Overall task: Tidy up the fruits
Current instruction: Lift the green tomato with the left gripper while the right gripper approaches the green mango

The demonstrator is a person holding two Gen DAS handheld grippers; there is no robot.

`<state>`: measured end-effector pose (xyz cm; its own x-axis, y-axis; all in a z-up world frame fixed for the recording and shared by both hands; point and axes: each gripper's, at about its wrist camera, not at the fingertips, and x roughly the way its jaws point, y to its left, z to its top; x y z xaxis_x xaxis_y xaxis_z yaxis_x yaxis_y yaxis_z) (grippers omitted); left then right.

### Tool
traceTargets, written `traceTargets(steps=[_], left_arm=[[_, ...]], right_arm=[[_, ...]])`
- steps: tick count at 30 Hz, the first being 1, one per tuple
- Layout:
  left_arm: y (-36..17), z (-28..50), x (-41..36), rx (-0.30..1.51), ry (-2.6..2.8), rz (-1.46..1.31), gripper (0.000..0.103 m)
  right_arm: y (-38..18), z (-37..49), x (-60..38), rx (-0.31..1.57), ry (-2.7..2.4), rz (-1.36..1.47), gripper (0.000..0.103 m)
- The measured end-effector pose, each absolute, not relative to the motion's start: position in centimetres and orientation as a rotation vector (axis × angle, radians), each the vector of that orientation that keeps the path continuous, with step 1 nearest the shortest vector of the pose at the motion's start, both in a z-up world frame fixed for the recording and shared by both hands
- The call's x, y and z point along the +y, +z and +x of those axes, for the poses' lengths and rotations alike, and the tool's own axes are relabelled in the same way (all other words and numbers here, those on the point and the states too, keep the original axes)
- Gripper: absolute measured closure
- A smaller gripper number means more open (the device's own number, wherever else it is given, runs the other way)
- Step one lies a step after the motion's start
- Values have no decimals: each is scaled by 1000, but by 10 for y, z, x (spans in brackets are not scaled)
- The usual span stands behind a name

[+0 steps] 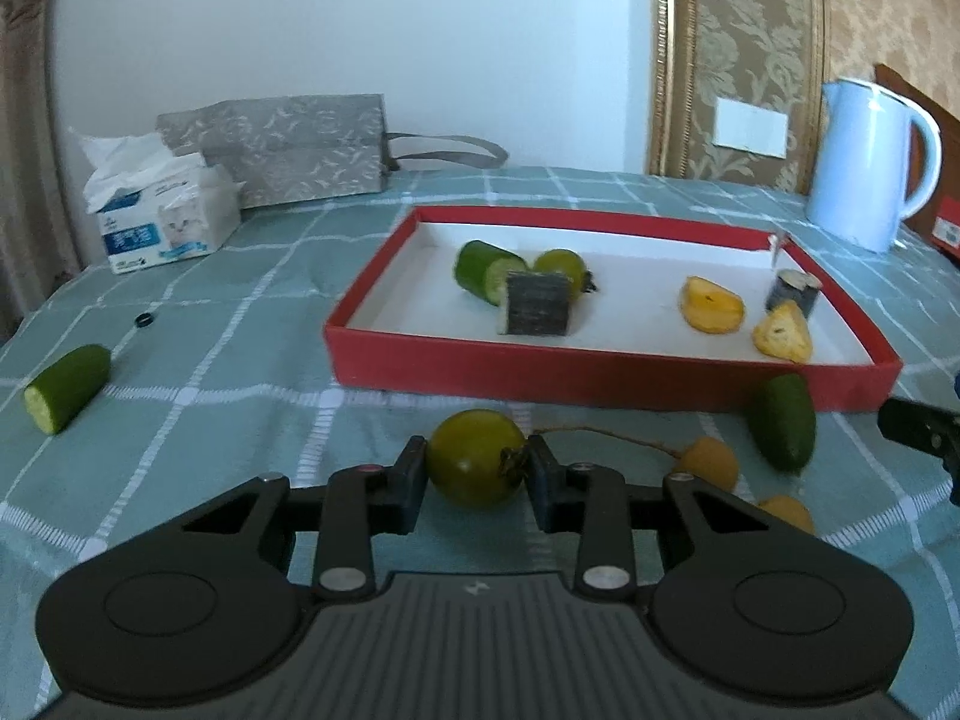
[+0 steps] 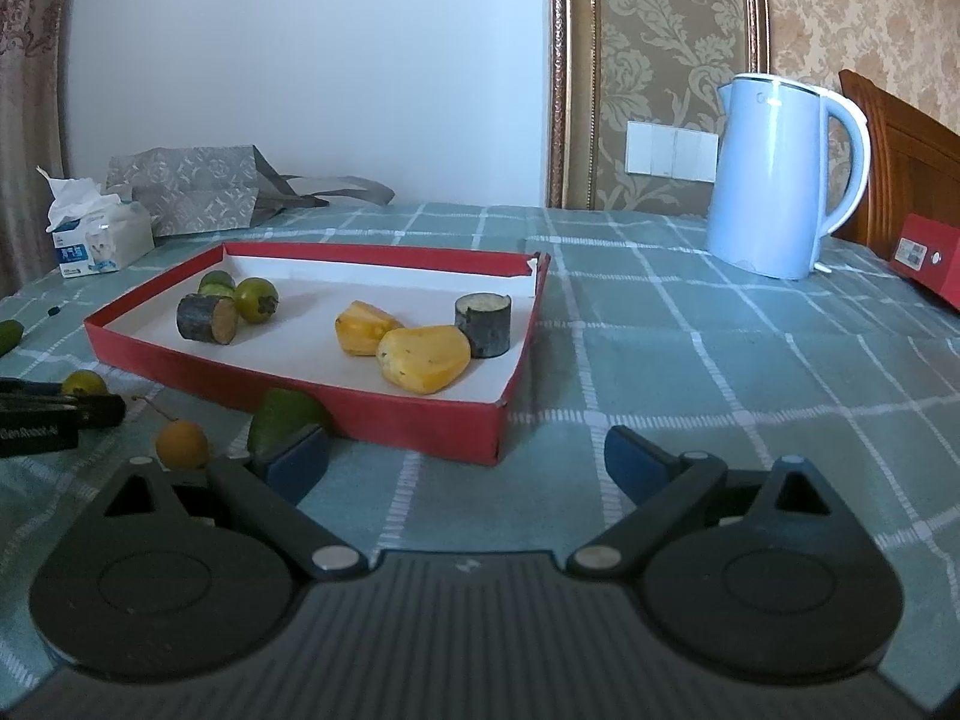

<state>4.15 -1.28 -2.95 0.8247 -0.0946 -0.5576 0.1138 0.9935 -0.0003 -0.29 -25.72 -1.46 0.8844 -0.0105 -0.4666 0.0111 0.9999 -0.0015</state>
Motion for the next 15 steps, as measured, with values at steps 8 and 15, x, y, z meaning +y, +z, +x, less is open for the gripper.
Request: traceTargets(steps=[8, 15], left_arm=[[-29, 45, 0, 608, -72, -22, 70], [-30, 46, 3, 614, -64, -43, 70]], right_arm=[[-15, -2, -260, 490, -2, 39, 5], [-8, -10, -256, 450, 54, 93, 6]])
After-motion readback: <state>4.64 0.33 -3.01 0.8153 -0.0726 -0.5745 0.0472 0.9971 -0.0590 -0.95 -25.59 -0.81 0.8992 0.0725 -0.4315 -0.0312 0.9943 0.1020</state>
